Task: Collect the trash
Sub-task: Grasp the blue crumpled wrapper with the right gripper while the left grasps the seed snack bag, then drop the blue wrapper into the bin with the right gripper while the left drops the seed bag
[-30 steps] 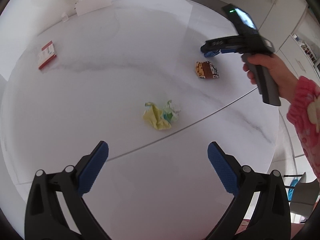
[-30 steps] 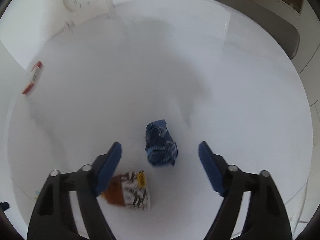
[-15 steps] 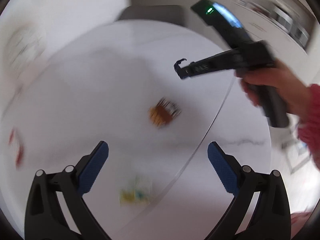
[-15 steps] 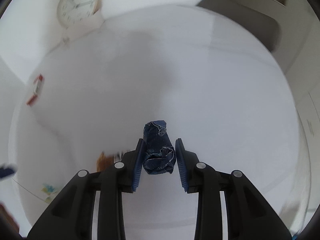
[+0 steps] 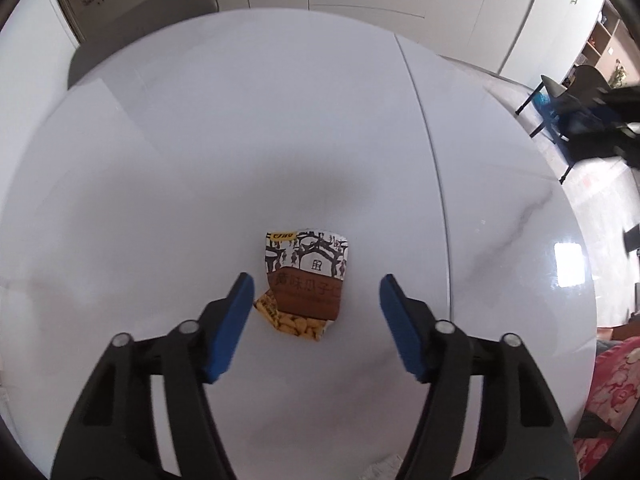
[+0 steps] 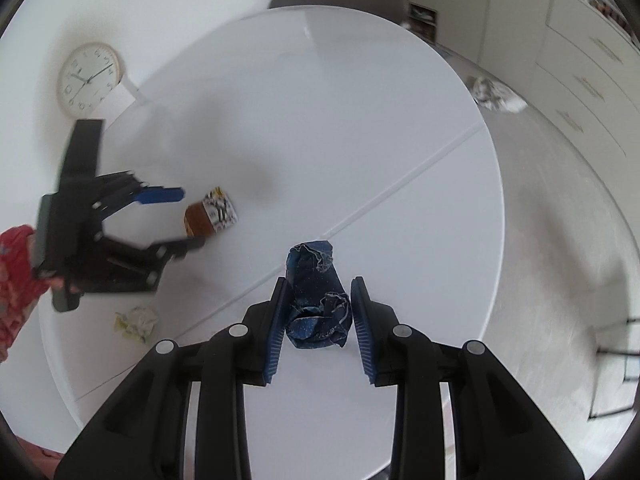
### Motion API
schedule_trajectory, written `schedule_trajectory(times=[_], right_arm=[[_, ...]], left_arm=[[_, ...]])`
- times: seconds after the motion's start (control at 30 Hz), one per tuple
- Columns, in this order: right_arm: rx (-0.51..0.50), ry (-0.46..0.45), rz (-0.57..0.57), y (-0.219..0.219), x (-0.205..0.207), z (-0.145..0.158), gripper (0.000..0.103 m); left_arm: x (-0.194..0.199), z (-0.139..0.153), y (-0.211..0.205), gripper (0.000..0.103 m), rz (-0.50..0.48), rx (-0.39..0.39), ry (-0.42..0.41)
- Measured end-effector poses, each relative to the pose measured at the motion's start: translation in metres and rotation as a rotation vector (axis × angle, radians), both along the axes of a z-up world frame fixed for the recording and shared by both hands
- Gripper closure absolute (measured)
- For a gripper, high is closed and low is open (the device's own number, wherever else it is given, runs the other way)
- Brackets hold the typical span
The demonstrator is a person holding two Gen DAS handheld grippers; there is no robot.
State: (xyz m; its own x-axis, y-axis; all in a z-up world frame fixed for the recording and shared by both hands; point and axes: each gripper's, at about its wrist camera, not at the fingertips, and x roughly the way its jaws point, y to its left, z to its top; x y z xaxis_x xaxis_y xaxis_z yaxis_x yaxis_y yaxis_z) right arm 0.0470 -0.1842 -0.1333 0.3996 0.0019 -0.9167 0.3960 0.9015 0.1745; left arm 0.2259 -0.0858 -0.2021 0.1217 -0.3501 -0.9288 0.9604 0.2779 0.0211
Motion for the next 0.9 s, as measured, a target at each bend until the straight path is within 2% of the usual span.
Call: schedule_trajectory(times=[0.13,0.3,0.4,0.47,0.53,0.7,0.9], right_arm=[[-0.009,0.007,-0.031,0.008,-0.01,0.0,0.071],[-0.011,0.001,-0.044,0.018,-0.004,0.003,0.071],[-0.012,0.002,-0.045,0.02,-0.005,0.003,0.071],[-0.009,0.001,-0.045,0.02,-0.007,0.003,0.071],[-0.003,-0.004,-0.047,0.019,-0.009,0.004,0.071],[0.028,-0.032,-0.07,0.009,-0.023,0.006,0.071],[-0.011,-0.054,-0.088,-0.002,-0.075,0.016,0.071]], left_arm=[[-0.003,-0.009,-0.004,0.048,-0.036,0.003,-0.014],[0.001,-0.02,-0.004,0.06,-0.047,0.024,-0.022],[0.002,-0.02,-0.004,0.062,-0.046,0.014,-0.028],[0.003,-0.019,-0.004,0.07,-0.046,0.009,-0.026],[-0.003,-0.018,-0.003,0.07,-0.039,-0.001,-0.019],[-0.008,-0.002,0.0,0.07,0.005,-0.049,-0.006],[-0.048,0.047,0.012,0.07,0.131,-0.142,-0.04]])
